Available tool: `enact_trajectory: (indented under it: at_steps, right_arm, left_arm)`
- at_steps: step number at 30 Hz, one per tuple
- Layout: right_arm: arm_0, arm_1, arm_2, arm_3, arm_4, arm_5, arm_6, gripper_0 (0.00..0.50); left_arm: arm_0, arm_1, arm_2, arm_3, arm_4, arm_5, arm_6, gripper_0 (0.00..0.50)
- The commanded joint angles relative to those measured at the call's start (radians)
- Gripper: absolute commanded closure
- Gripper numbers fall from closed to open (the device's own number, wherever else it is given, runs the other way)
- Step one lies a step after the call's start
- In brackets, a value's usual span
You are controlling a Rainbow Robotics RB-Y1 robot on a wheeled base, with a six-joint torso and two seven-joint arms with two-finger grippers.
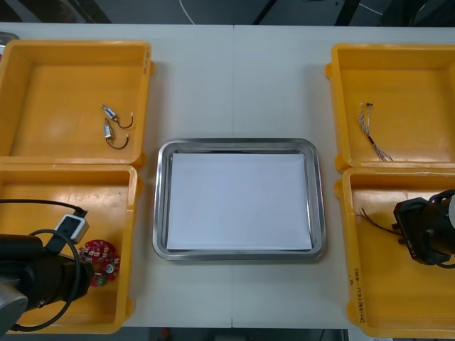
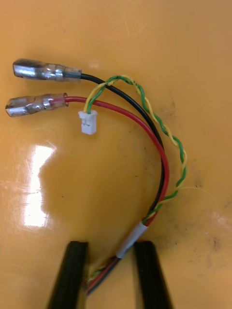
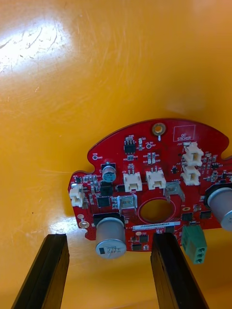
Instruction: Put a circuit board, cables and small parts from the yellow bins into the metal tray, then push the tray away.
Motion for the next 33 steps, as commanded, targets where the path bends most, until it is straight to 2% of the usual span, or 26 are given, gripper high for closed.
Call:
enact_trajectory:
  at_steps: [1,11,14,21,23,24,25,26,30,33]
  right_arm:
    - [-0.008,0.012,0.019,0.004,0.000,-0.008,-0.040,0.500]
    - [-0.008,0.010,-0.033,-0.020,-0.011,0.015,-0.045,0.500]
    - [-0.008,0.010,-0.072,-0.056,-0.014,0.052,-0.046,0.500]
    - [-0.011,-0.033,-0.133,-0.157,-0.034,0.181,-0.046,0.500]
    - [-0.013,-0.050,-0.139,-0.184,-0.035,0.218,-0.046,0.500]
    - [-0.014,-0.060,-0.142,-0.203,-0.038,0.242,-0.048,0.500]
    - [-0.017,-0.071,-0.145,-0.220,-0.038,0.267,-0.049,0.500]
    - [-0.017,-0.076,-0.149,-0.227,-0.038,0.281,-0.049,0.500]
    - [-0.033,-0.123,-0.153,-0.277,-0.050,0.300,-0.039,0.500]
    - [-0.036,-0.163,-0.159,-0.307,-0.098,0.300,-0.034,0.500]
  left_arm:
    - [-0.007,0.009,-0.014,0.007,-0.011,-0.022,-0.007,0.000]
    - [-0.033,0.006,-0.022,0.018,-0.006,-0.022,-0.006,0.000]
    - [-0.039,0.002,-0.022,0.018,-0.004,-0.022,-0.004,0.000]
    - [-0.050,0.002,-0.026,0.027,-0.001,-0.024,0.001,0.000]
    - [-0.050,0.002,-0.026,0.027,0.000,-0.022,0.001,0.140]
    - [-0.050,0.002,-0.028,0.027,0.000,-0.024,0.001,0.282]
    - [-0.050,0.002,-0.028,0.027,0.000,-0.024,0.001,0.457]
    - [-0.048,0.002,-0.028,0.027,0.000,-0.024,0.001,0.497]
    - [-0.045,0.002,-0.028,0.027,0.002,-0.024,0.001,0.500]
    - [-0.052,0.006,-0.026,0.025,0.005,-0.022,0.004,0.500]
